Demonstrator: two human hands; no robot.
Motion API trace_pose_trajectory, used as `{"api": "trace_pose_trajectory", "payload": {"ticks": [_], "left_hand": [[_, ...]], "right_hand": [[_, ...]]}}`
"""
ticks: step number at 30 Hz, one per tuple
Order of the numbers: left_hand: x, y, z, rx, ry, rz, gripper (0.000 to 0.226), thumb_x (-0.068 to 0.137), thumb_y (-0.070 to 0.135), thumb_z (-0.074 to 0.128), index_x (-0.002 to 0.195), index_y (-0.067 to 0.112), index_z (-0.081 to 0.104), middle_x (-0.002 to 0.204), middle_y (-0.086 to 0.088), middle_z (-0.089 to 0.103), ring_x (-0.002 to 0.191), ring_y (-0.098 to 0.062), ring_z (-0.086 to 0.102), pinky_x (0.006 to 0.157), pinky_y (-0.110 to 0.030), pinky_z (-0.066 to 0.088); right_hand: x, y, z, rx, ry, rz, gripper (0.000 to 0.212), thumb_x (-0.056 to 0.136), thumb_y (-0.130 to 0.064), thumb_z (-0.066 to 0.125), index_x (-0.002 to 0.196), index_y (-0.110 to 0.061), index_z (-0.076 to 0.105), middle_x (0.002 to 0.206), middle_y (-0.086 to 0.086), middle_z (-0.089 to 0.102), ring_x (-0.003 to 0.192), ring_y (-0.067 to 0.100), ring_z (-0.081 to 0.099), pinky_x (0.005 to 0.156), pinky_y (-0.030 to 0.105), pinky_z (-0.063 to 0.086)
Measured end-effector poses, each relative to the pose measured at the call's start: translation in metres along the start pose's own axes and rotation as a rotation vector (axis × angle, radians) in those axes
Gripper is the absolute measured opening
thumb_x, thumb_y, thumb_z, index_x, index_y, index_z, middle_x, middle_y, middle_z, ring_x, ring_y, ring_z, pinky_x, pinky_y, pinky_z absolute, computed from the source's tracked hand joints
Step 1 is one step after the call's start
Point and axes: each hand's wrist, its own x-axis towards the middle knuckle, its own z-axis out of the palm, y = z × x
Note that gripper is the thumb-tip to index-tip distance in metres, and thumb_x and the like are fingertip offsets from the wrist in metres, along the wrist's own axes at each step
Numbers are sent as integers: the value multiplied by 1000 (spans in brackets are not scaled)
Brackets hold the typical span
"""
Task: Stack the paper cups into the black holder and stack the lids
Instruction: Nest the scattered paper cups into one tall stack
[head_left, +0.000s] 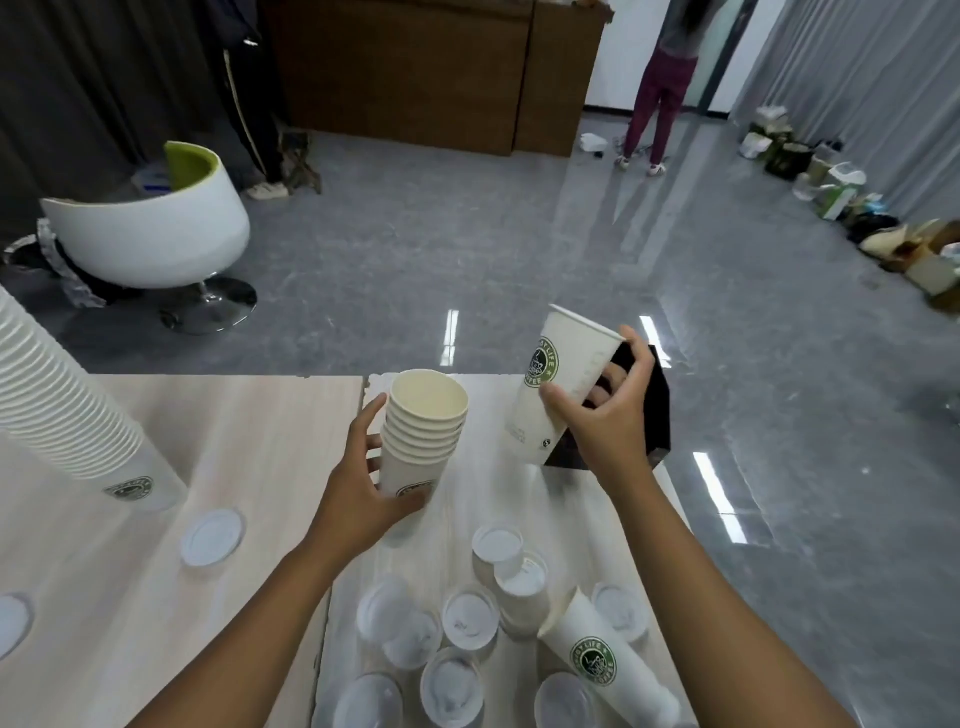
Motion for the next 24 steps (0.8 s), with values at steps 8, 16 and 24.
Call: {"api": "trace_pose_trajectory", "payload": {"ticks": [8,16,24], "left_hand": [[-9,7,-14,29,11,-10,119,71,26,96,156,54,17,139,14,47,116,-5,55,83,-13,51],[-17,13,-23,38,24,7,121,71,28,96,156,56,15,138,11,49,119,-9,57,87,-18,53],[-15,23,-22,-14,42,39,121,69,23,97,151,61,18,137,13,51,120,-10,59,88,-26,59]], "right_hand": [[2,-74,49,115,-189,-213,102,78,5,82,150,-30,19,143,8,49,123,16,63,89,32,60],[-8,-83,80,8,-273,-265,109,72,-18,90,152,-43,19,146,-3,47,124,15,62,94,47,60],[-13,-81,92,-75,-335,-304,108,73,-22,92,149,-48,19,145,-12,43,129,13,56,100,38,57]]}}
